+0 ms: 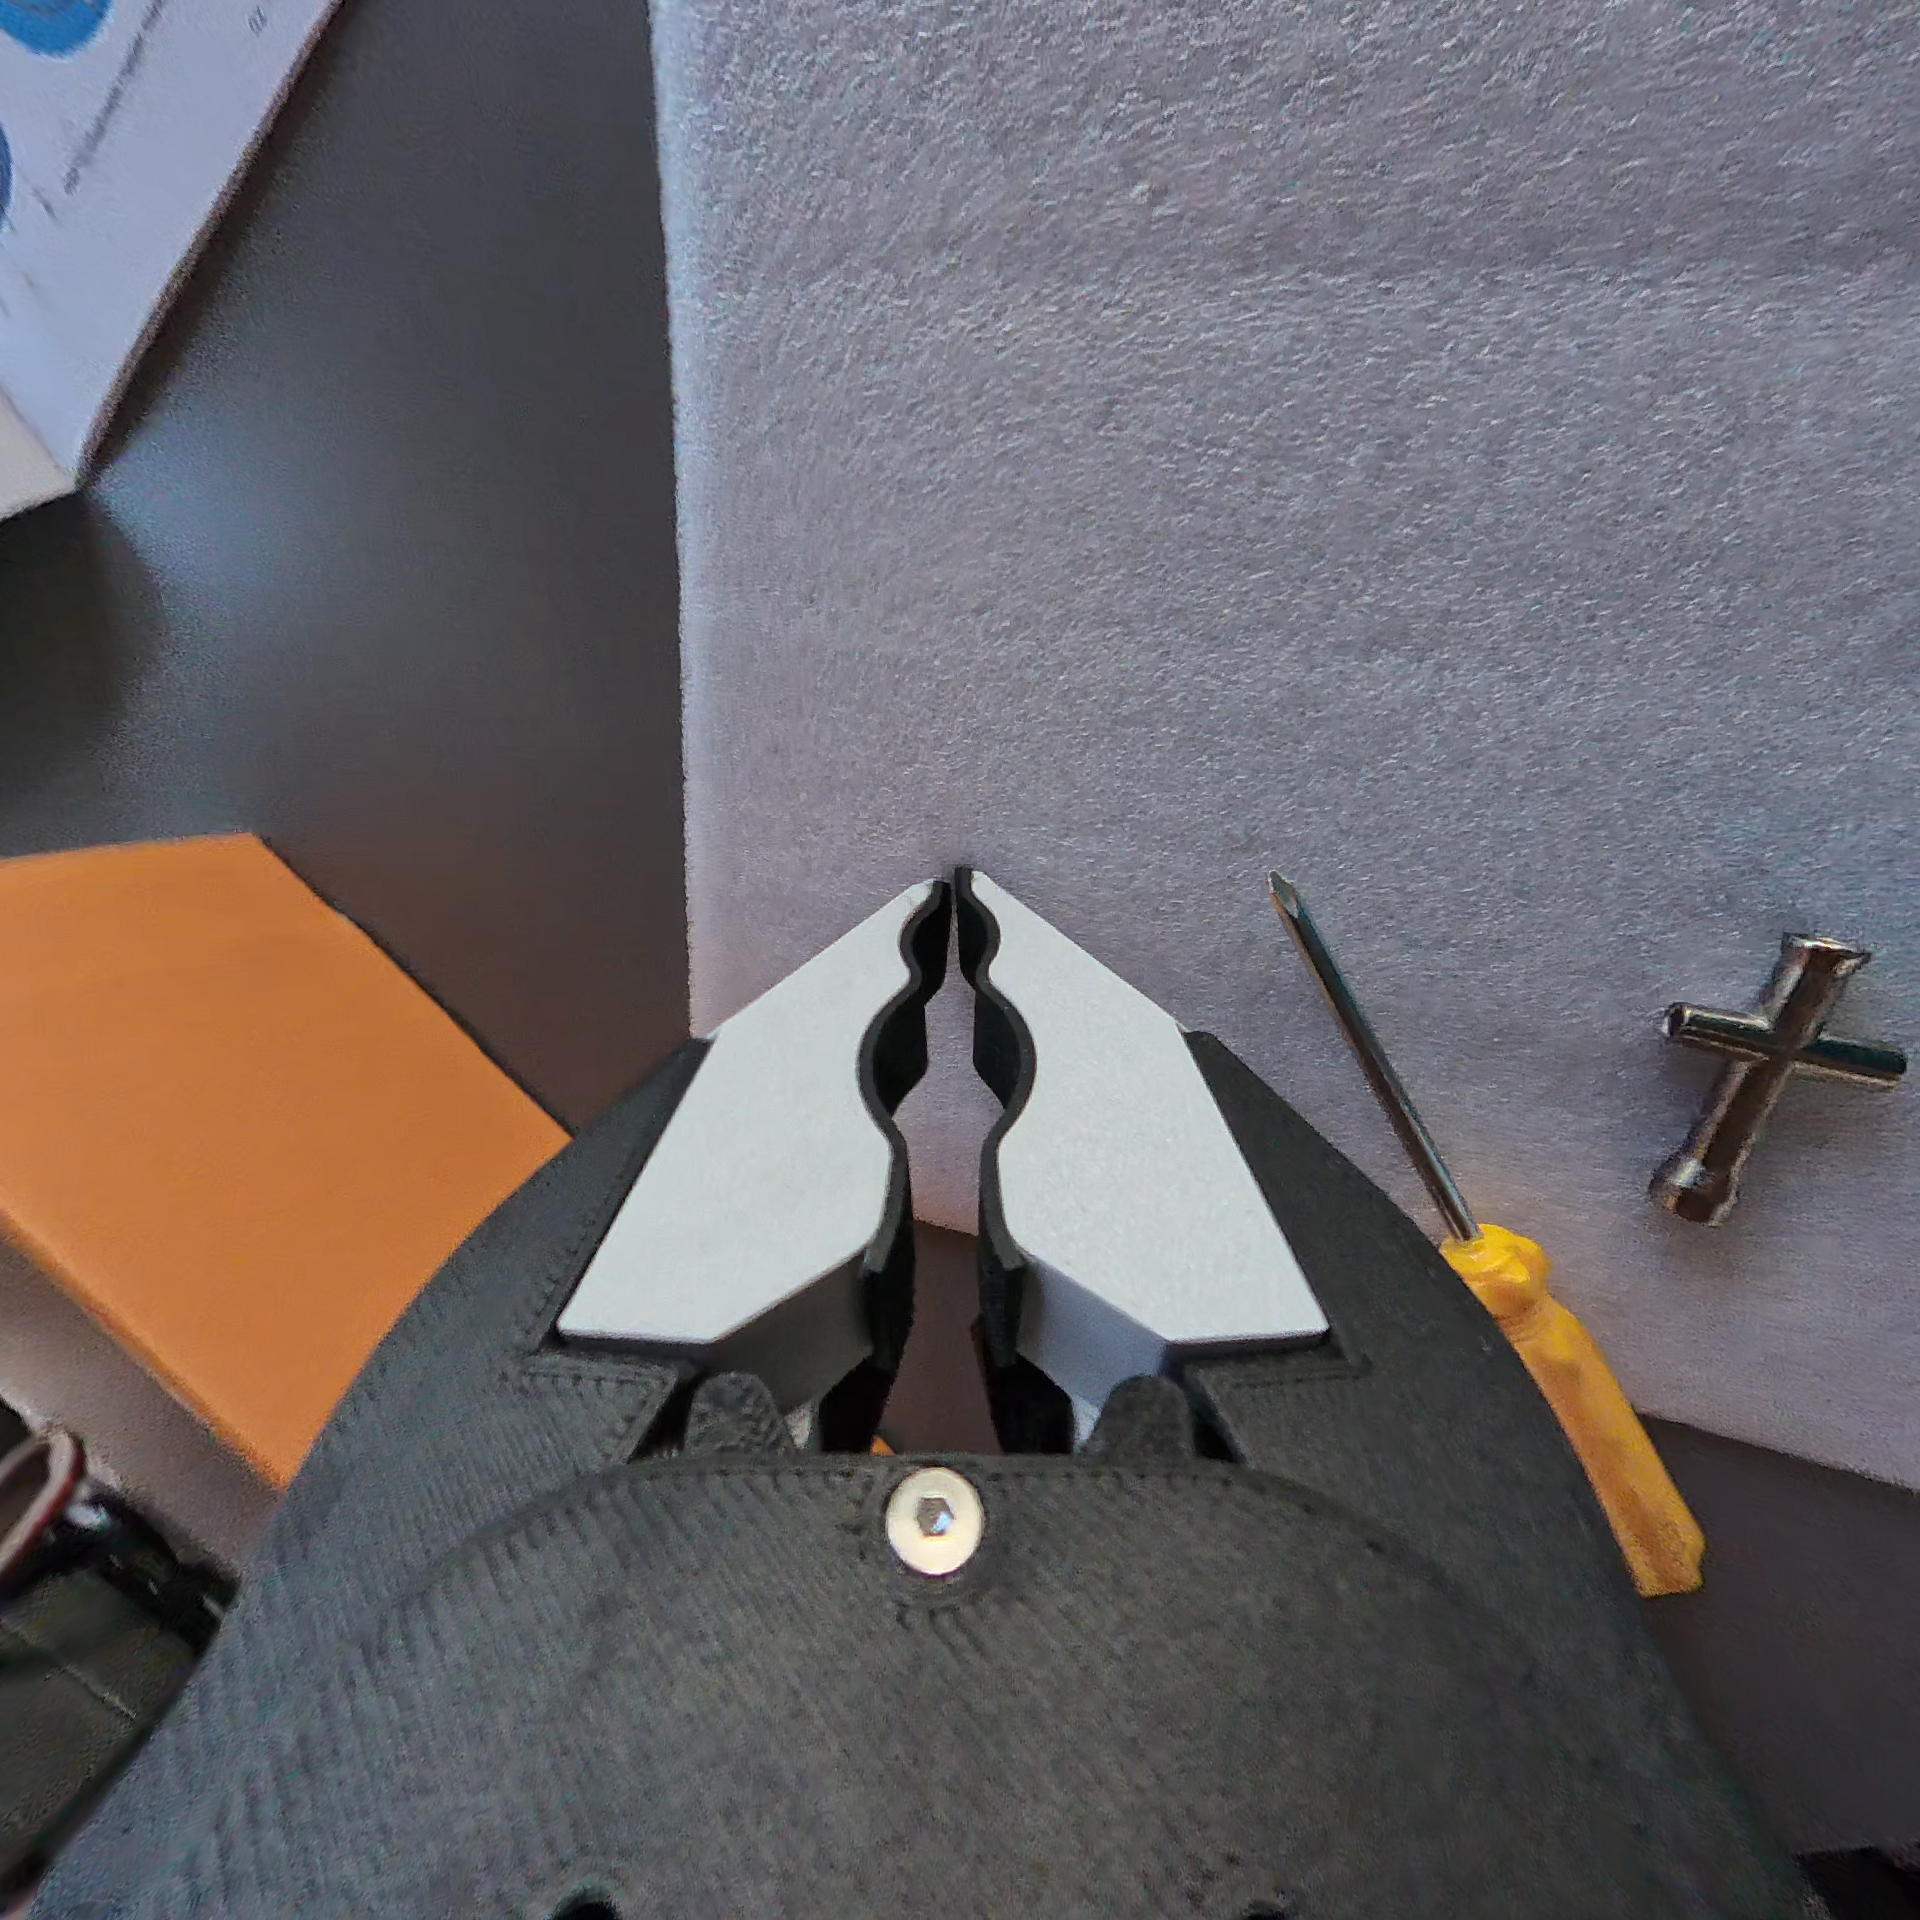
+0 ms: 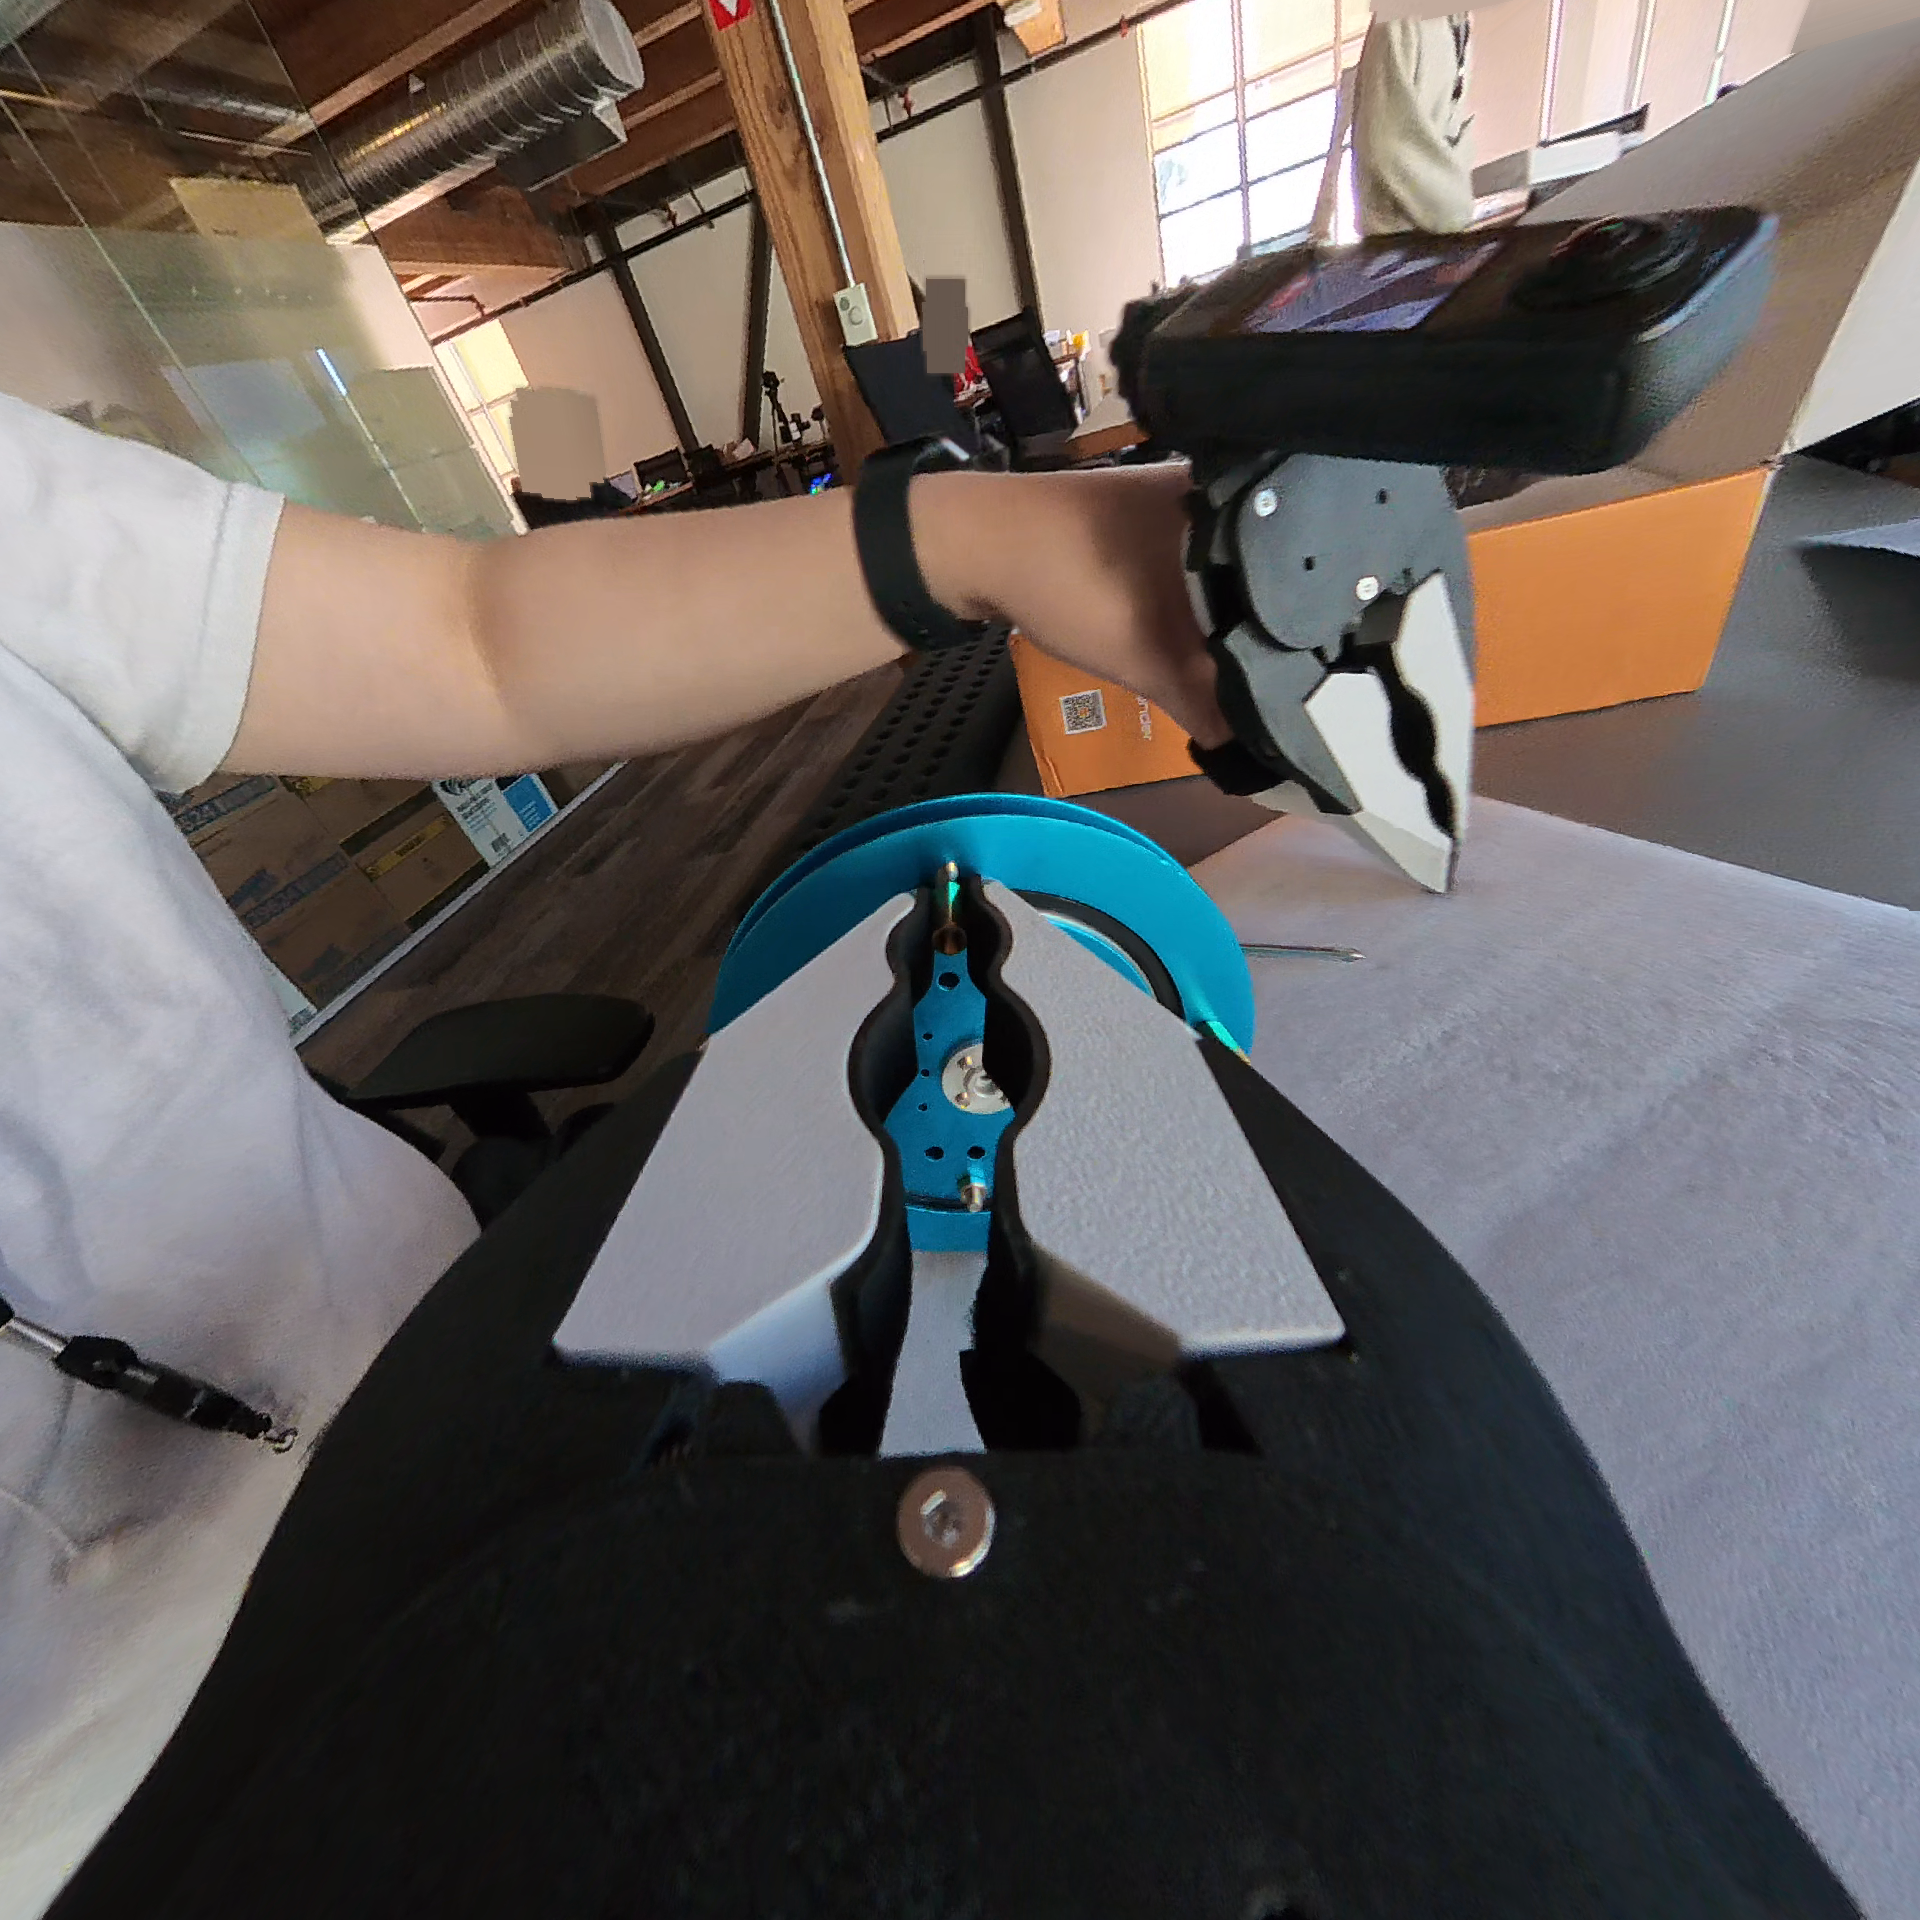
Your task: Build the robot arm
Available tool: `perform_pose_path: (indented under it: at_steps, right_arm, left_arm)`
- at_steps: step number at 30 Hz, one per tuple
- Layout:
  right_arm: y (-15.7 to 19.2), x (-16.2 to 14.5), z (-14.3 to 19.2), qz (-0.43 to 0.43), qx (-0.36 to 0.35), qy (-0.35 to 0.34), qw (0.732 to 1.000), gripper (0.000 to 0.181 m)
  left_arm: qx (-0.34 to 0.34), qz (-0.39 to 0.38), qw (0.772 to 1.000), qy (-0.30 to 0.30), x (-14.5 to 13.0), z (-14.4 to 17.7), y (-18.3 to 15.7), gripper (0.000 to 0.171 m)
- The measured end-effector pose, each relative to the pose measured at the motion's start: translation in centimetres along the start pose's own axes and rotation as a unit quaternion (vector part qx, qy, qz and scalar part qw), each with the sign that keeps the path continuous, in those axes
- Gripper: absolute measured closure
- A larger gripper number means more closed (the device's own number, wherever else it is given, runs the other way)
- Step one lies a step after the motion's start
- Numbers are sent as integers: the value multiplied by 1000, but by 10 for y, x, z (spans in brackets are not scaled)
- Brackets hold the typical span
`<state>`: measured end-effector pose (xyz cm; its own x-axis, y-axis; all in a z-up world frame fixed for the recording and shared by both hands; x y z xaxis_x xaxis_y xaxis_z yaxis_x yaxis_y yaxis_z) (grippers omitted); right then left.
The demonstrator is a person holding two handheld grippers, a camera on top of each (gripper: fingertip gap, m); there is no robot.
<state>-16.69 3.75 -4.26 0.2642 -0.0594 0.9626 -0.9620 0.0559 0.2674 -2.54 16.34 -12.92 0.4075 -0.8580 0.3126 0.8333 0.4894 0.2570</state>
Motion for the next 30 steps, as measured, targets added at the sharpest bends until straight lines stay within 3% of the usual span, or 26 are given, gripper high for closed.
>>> perform_pose_path:
  at_steps: [9,14,26,30]
  right_arm:
    - [-7,1,10,-8,-43,-25,999,178]
    - [-3,1,8,-5,-43,-24,999,178]
    - [4,0,10,-4,-33,-16,999,178]
    - [5,0,11,-5,-33,-16,999,178]
  left_arm:
    - [50,80,994,55,-40,18,-13,171]
    - [77,79,992,68,-57,27,-24,171]
    - [95,128,985,69,-92,50,-61,171]
    - [104,148,983,34,-97,55,-67,171]
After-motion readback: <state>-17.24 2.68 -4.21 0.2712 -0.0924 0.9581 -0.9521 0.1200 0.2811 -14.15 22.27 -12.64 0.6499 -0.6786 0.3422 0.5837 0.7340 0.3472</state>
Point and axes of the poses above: each gripper's, where its closed fingertips meet, z back along the fingers, x out of its top, y = z × x across the jaws, the point moved 3 cm from there along z, back along the fingers, and after that the axes turned 5 degrees about -y, right-handed, at the moved point
